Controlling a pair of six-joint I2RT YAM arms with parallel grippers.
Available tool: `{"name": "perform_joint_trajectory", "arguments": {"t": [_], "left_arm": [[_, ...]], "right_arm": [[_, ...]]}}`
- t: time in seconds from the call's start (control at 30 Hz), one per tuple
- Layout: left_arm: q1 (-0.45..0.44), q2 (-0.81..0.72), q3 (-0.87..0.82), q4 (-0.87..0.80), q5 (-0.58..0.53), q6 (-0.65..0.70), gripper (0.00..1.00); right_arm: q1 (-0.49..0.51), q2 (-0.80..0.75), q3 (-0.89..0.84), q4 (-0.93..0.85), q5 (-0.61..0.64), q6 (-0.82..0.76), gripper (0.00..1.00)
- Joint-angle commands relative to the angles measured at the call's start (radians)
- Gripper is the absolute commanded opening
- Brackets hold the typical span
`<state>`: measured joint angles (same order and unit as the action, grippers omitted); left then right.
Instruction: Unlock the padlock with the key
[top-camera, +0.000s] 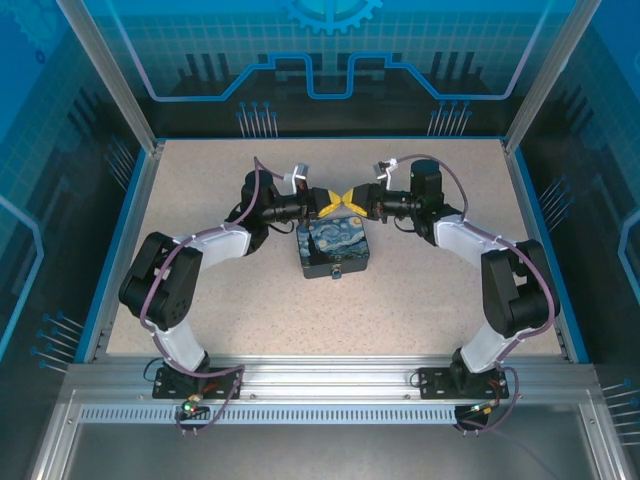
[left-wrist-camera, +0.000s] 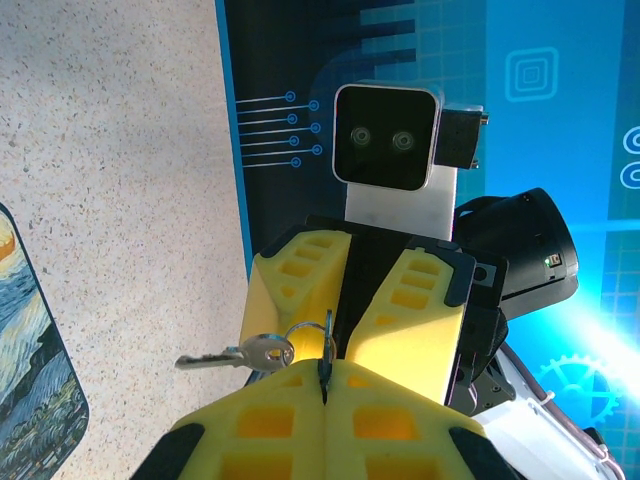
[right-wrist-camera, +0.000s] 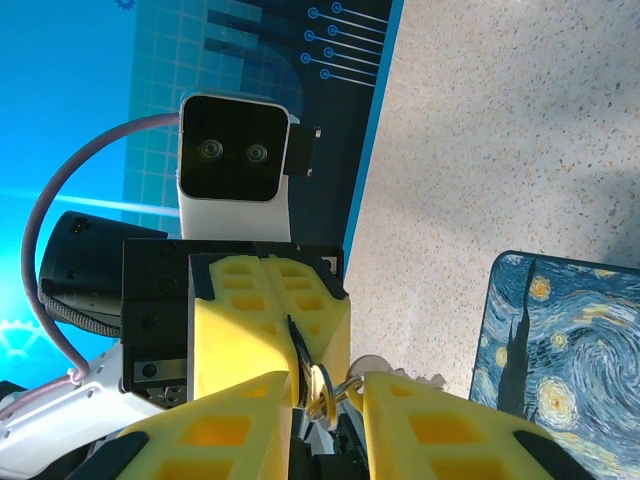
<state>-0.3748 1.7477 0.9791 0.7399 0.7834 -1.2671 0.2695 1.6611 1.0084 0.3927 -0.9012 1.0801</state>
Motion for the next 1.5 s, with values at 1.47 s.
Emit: {"name": "perform_joint_trajectory", "arguments": {"t": [1.47], "left_arm": [[0.008,0.033,0.009,0.085,0.023,-0.040,0.00]], "right_arm": [[-0.019,0.028,0.010,0.048,-0.008,0.038,0.19]]}}
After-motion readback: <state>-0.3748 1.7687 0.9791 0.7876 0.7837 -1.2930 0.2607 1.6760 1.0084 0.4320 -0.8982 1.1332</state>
